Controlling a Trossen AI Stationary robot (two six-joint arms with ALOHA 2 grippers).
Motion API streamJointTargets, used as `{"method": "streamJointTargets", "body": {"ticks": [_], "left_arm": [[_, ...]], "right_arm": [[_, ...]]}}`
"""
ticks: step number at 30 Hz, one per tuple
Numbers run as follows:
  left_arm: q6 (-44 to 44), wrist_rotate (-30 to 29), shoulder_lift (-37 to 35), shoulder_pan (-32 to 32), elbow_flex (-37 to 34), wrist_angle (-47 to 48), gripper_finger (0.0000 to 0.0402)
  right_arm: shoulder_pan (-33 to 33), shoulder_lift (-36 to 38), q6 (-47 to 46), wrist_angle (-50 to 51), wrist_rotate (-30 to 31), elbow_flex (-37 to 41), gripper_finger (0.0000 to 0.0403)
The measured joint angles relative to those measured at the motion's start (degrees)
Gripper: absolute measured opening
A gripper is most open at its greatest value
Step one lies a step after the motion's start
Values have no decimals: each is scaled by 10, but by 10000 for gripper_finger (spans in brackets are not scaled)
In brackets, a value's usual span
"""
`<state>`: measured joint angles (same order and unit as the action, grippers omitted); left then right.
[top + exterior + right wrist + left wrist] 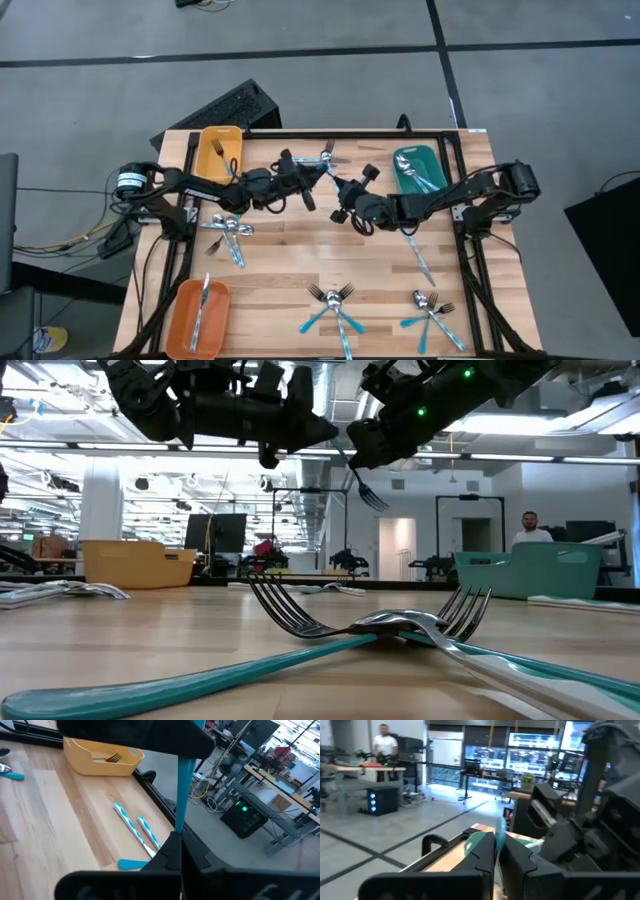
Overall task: Sort silverware by color (type)
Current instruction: Put the blue fork into the yellow bin
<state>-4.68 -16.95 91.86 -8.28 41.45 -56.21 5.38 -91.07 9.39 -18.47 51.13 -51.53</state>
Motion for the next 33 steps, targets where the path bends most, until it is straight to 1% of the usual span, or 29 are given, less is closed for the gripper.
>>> {"method": "streamJointTargets", "body": {"ticks": [2, 3, 5, 7, 9, 12, 15, 16, 20, 25, 28, 31, 33], "left_arm": [[22, 3, -7, 0, 0, 13, 3], [41, 6, -19, 0, 0, 40, 2], [78, 2, -51, -4, 5, 124, 2], [89, -22, -96, -9, 19, 253, 2], [94, -54, -140, -17, 46, 392, 1], [85, -104, -197, -32, 83, 604, 1], [60, -124, -241, -59, 119, 771, 1], [53, -130, -252, -73, 127, 813, 1], [27, -173, -284, -146, 140, 911, 0], [2, -166, -294, -248, 155, 974, 0], [-3, -156, -289, -299, 157, 986, 0], [-7, -112, -276, -344, 157, 1004, 0], [-11, -100, -265, -368, 157, 1012, 0]], "right_arm": [[0, 1, -7, 1, -15, 0, 19], [-3, 5, -18, 4, -33, 0, 27], [-8, 16, -52, 8, -77, 0, 48], [-14, 32, -82, 28, -121, -1, 69], [-20, 47, -106, 57, -146, -1, 90], [-28, 63, -135, 97, -152, -1, 117], [-33, 76, -153, 124, -153, -1, 137], [-33, 78, -159, 134, -153, -1, 142], [-31, 77, -176, 150, -153, -1, 155], [-28, 64, -184, 153, -159, 0, 157], [-28, 63, -188, 154, -172, 0, 156], [-28, 63, -199, 165, -181, 0, 155], [-28, 63, -201, 170, -181, 0, 155]]}}
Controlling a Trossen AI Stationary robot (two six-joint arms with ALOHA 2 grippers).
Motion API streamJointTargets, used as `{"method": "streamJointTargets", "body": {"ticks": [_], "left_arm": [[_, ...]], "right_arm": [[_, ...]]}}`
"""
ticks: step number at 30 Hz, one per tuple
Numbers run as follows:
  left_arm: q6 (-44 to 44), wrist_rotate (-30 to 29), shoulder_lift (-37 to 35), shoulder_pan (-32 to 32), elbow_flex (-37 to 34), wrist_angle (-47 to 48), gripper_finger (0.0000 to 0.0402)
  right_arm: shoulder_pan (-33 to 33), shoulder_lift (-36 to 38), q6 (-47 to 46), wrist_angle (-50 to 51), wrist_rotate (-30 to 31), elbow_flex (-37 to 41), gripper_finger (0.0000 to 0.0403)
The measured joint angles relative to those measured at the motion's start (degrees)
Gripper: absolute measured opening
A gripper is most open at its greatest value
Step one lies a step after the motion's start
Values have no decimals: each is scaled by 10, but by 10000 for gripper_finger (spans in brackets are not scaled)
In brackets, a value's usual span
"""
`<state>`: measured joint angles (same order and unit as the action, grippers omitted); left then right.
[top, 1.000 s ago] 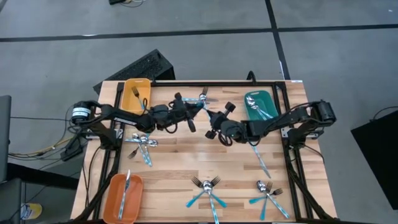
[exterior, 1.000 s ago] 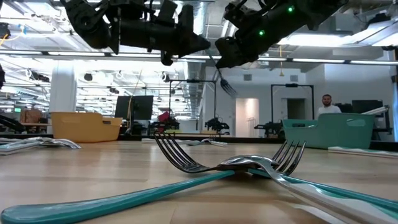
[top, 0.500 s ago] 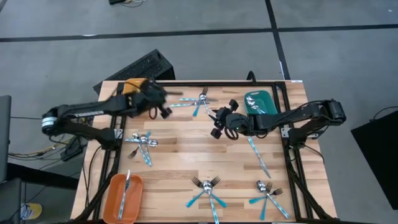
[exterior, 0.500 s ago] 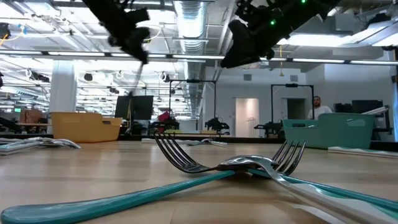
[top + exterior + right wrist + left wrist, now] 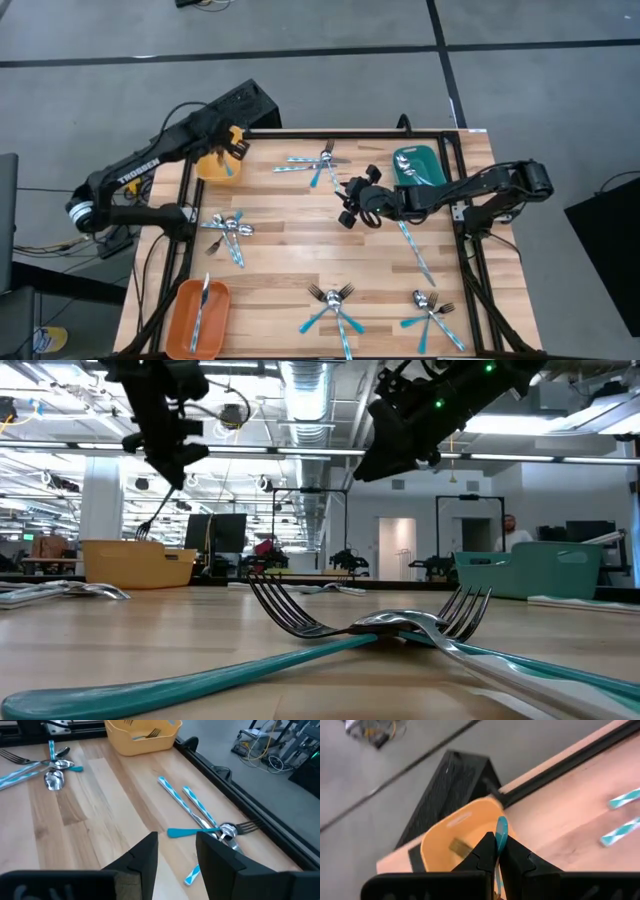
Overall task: Sort silverware by color (type)
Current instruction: Put the blue fork into the yellow bin, then put the white-blue table knife into the orange bin
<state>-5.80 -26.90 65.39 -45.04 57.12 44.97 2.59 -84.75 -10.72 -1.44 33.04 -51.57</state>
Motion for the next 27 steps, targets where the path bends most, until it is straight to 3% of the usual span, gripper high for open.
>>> {"method": "streamJointTargets", "body": {"ticks": [11, 22, 27], "left_arm": [[-35, 8, 53, -67, 0, 24, 5], [-41, -2, 62, -67, -1, 19, 132], [-38, -39, 30, -42, -1, 15, 164]], "right_arm": [[0, 0, -15, 46, 0, 0, 156], [3, 0, -26, 64, 0, 0, 158], [2, 0, -44, 93, 2, 0, 158]]}}
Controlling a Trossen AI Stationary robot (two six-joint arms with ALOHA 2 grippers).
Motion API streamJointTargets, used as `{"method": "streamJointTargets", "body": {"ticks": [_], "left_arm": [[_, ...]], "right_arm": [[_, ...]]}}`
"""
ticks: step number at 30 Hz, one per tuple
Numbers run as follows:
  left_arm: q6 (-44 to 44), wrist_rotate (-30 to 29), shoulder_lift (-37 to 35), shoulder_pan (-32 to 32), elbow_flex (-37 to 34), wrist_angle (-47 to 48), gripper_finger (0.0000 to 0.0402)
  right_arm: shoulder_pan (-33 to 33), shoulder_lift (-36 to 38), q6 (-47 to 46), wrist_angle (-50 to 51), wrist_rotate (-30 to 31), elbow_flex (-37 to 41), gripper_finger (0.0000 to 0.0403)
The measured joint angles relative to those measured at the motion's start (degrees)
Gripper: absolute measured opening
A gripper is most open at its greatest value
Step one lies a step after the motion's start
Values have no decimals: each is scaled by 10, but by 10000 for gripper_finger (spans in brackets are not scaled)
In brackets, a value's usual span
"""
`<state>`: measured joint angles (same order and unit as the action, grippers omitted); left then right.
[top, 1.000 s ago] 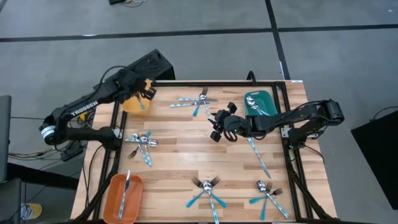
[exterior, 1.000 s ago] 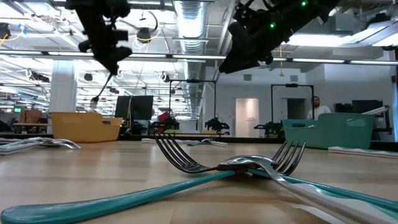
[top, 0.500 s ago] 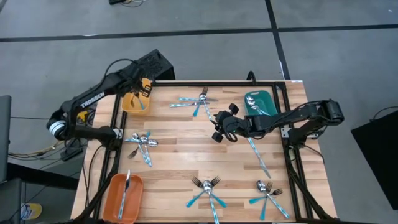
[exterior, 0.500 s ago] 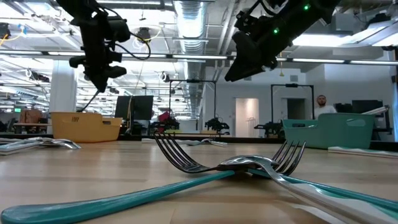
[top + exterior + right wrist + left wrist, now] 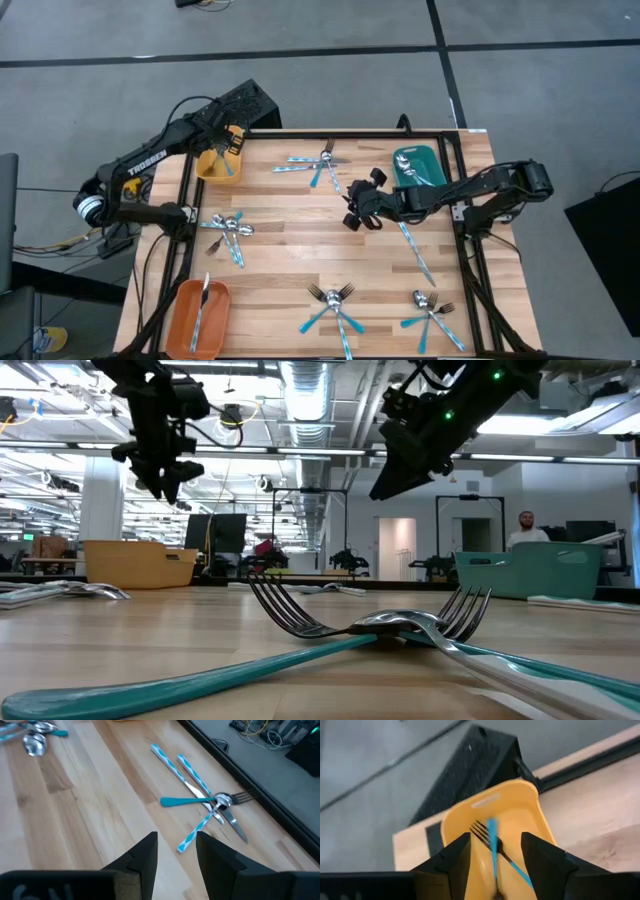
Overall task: Sort silverware by color (type)
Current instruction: Put the white-blue table knife into the orange bin
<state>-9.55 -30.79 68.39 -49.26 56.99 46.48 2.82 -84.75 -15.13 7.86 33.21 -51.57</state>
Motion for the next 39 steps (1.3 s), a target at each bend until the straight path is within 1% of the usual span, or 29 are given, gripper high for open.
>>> {"method": "streamJointTargets", "body": {"ticks": [3, 5, 7, 10, 12, 14, 17, 20, 22, 29, 32, 34, 39], "left_arm": [[-7, -30, -40, 31, 0, 3, 166], [-17, -31, -77, 64, -9, 1, 166], [-44, -29, -119, 112, -30, -8, 166], [-90, -27, -184, 208, -92, -54, 166], [-114, -26, -222, 280, -145, -114, 167], [-125, -27, -251, 342, -196, -193, 167], [-114, -33, -268, 412, -259, -334, 167], [-83, -42, -253, 452, -296, -452, 167], [-69, -42, -226, 465, -308, -506, 167], [-66, 2, -72, 495, -295, -609, 167], [-63, 4, -19, 512, -276, -636, 167], [-62, 2, 4, 523, -258, -639, 167], [-50, -16, 22, 555, -223, -640, 167]], "right_arm": [[0, 0, 0, -1, 10, 0, 158], [-1, 0, 0, -3, 14, 0, 158], [-4, 0, 0, -5, 14, 0, 158], [-9, 0, 0, -6, 14, 0, 158], [-13, 0, 0, -6, 14, 0, 158], [-15, 0, 0, -6, 14, 0, 158], [-22, 0, 1, -8, 14, 0, 158], [-28, 0, 1, -8, 13, 0, 158], [-32, 0, 1, -8, 14, 0, 158], [-37, 0, 1, -5, 12, 0, 158], [-38, 0, 0, 5, 10, 0, 158], [-38, 0, -5, 18, -4, 1, 158], [-41, 0, -21, 7, -38, 37, 158]]}}
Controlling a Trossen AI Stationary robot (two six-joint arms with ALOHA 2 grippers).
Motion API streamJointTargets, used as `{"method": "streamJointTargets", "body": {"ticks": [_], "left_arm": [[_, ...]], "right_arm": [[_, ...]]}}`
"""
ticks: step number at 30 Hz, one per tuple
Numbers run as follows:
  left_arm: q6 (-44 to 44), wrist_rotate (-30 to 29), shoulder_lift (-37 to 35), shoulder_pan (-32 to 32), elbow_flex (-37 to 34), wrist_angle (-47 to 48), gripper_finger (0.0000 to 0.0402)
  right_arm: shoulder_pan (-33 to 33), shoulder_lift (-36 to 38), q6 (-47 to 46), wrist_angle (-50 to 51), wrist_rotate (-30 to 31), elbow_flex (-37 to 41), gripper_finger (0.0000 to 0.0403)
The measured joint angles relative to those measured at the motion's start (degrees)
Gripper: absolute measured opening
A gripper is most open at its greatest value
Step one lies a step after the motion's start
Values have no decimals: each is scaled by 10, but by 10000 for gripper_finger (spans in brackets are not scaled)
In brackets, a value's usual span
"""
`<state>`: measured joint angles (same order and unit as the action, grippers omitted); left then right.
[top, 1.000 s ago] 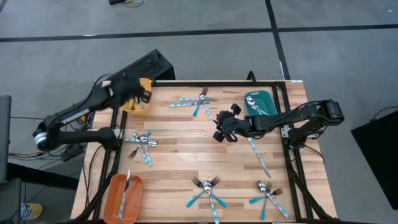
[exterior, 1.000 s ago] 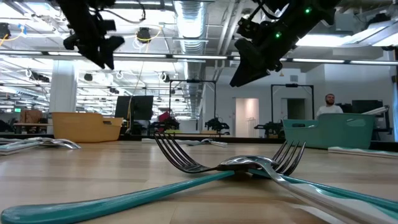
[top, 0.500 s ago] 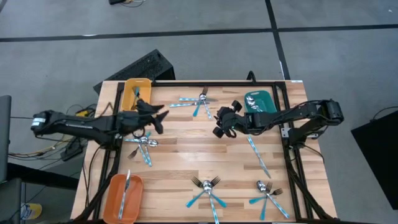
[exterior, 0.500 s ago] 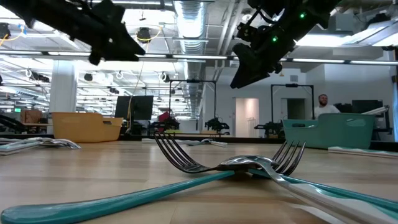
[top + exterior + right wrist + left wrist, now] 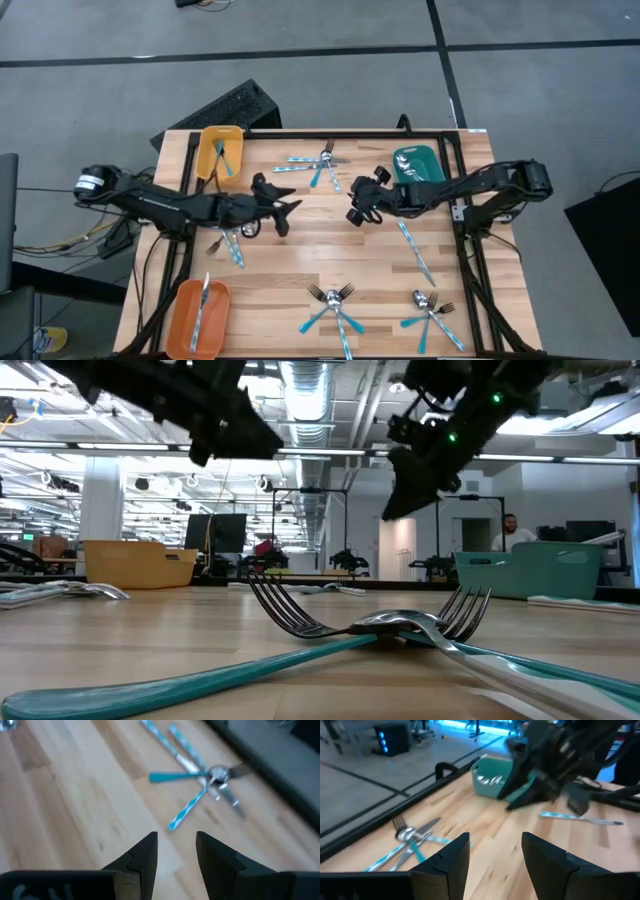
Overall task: Sort silverware by color (type)
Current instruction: Put the white-blue table knife into the orange bin
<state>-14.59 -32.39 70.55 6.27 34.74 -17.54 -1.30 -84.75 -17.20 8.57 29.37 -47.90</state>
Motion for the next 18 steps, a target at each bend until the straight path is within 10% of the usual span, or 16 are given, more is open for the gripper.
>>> {"method": "streamJointTargets", "body": {"ticks": [18], "left_arm": [[19, -199, -61, 114, 7, 113, 167]], "right_arm": [[-34, 38, -14, -87, -87, 48, 158]]}}
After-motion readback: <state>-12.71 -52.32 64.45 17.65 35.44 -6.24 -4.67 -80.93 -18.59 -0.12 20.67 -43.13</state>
